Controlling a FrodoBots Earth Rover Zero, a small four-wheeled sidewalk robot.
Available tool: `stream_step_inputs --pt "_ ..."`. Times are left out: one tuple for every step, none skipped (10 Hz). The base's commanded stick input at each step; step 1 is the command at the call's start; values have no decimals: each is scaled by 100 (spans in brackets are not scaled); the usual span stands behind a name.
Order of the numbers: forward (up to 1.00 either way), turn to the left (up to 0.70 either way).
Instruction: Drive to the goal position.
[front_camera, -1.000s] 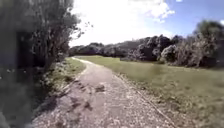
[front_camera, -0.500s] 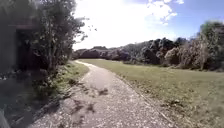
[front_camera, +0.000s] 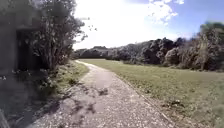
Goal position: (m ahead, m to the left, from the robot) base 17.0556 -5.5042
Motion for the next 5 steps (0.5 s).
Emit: stream_step_inputs --pt "70 35" --pt "70 35" --pt "49 24" --pt "5 2" --pt "0 0"
